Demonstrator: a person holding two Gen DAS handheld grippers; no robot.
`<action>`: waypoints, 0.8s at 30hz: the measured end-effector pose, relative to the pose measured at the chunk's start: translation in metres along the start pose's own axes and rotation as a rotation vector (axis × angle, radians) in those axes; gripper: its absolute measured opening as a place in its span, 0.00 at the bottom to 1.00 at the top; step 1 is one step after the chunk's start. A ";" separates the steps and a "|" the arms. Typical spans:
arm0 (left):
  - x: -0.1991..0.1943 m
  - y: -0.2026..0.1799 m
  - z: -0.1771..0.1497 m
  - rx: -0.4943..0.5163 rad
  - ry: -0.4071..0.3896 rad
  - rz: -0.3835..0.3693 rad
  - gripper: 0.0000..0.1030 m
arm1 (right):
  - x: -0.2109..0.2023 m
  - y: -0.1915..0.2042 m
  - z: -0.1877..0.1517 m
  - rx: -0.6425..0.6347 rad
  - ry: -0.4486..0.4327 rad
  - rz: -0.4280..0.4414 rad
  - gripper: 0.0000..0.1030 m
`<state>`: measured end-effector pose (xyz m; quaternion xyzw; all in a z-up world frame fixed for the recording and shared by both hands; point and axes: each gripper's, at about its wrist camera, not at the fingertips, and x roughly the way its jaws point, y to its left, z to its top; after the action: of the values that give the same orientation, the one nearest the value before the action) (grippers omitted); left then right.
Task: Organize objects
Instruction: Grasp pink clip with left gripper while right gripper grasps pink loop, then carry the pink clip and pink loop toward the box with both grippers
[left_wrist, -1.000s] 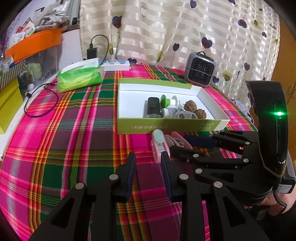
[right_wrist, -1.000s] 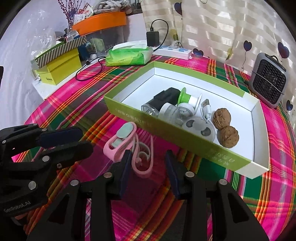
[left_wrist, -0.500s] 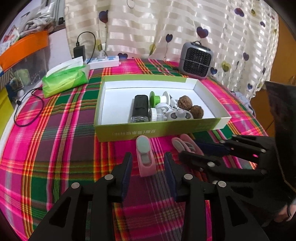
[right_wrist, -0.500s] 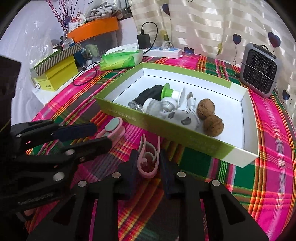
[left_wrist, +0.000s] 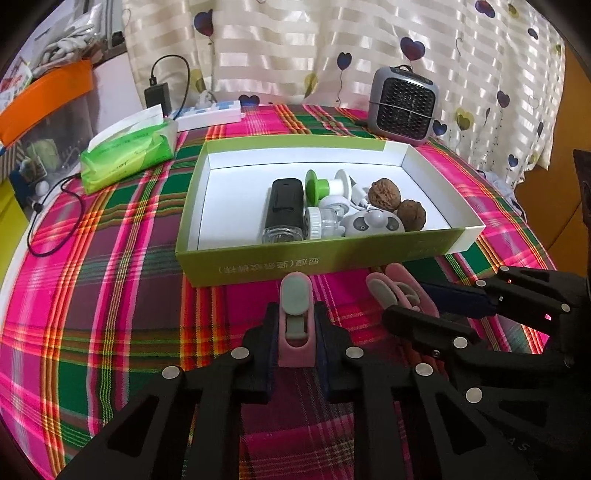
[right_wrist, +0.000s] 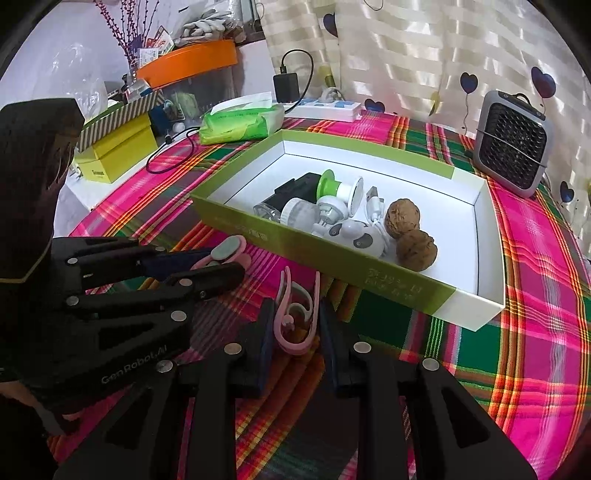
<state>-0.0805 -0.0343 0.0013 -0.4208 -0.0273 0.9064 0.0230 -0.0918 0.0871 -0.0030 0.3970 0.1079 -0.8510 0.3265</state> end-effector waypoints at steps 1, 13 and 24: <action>0.000 0.000 0.000 -0.001 -0.001 0.001 0.15 | 0.000 0.001 0.000 -0.002 0.000 -0.002 0.24; -0.017 -0.009 -0.007 0.010 -0.041 -0.011 0.15 | -0.015 0.002 -0.007 0.010 -0.038 -0.005 0.24; -0.035 -0.024 -0.009 0.026 -0.083 -0.026 0.15 | -0.031 0.000 -0.010 0.031 -0.080 -0.018 0.24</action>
<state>-0.0502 -0.0128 0.0238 -0.3822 -0.0219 0.9230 0.0389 -0.0711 0.1057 0.0135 0.3664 0.0852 -0.8707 0.3168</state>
